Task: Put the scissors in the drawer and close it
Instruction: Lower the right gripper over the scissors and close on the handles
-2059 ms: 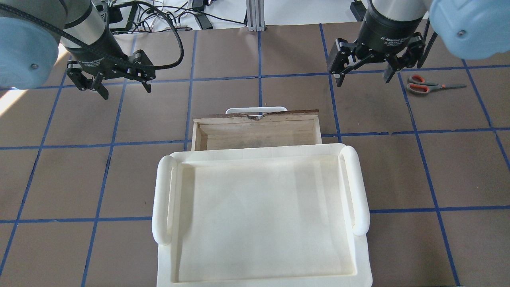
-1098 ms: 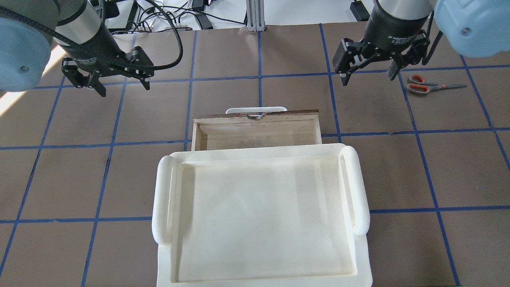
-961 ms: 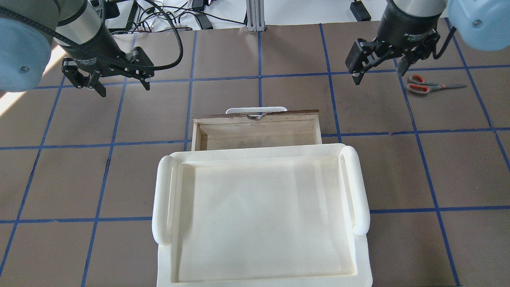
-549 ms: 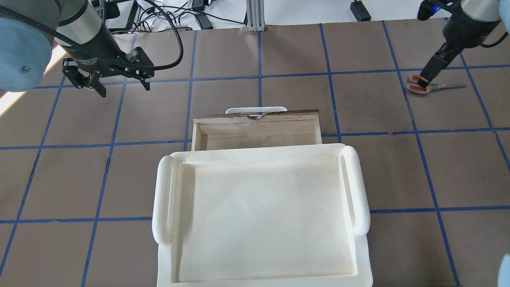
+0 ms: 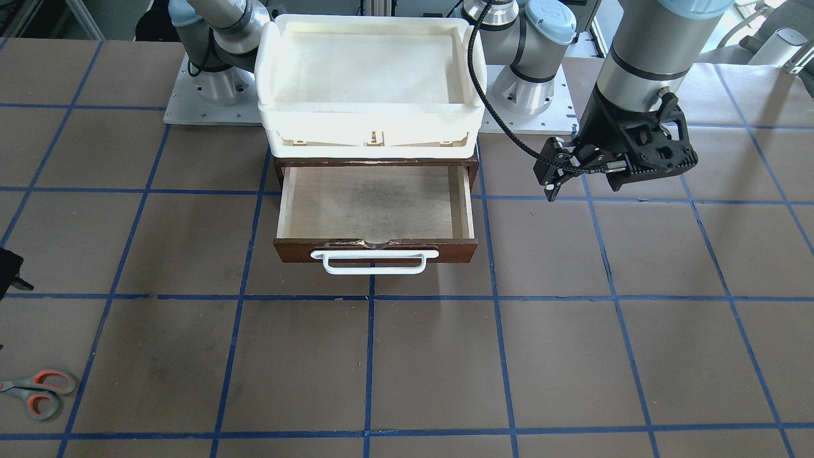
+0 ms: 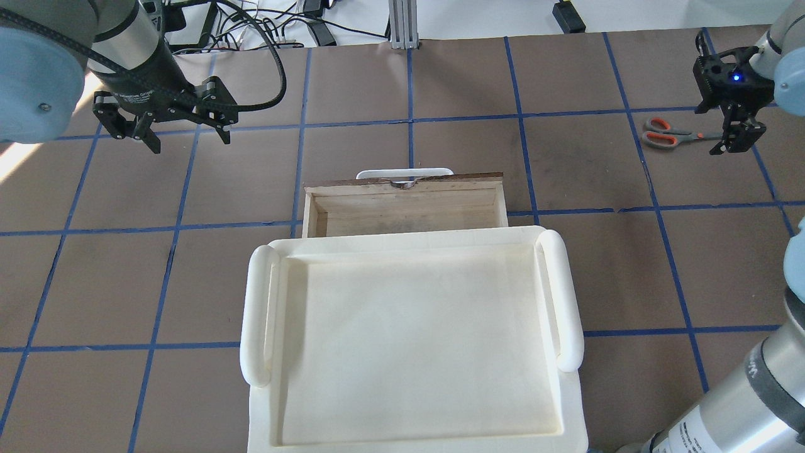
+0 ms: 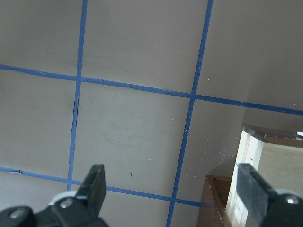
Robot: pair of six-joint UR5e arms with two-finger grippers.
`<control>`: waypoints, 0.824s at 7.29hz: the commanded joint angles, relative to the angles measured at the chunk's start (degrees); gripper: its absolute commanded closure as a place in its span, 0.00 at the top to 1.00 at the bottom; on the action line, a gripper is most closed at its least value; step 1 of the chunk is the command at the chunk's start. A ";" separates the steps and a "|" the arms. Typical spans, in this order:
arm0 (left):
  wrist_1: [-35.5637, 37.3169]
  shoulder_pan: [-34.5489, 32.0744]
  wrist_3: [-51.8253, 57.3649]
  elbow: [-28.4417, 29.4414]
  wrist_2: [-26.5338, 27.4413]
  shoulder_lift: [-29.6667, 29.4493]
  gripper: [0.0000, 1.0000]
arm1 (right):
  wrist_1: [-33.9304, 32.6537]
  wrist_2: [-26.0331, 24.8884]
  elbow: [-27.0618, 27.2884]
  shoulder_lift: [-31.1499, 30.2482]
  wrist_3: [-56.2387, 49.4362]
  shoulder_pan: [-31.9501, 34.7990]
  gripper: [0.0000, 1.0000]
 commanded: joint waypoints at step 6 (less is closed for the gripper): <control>0.07 0.32 0.00 -0.01 -0.09 -0.61 1.00 | -3.55 6.21 -4.89 9.65 -1.21 -0.90 1.00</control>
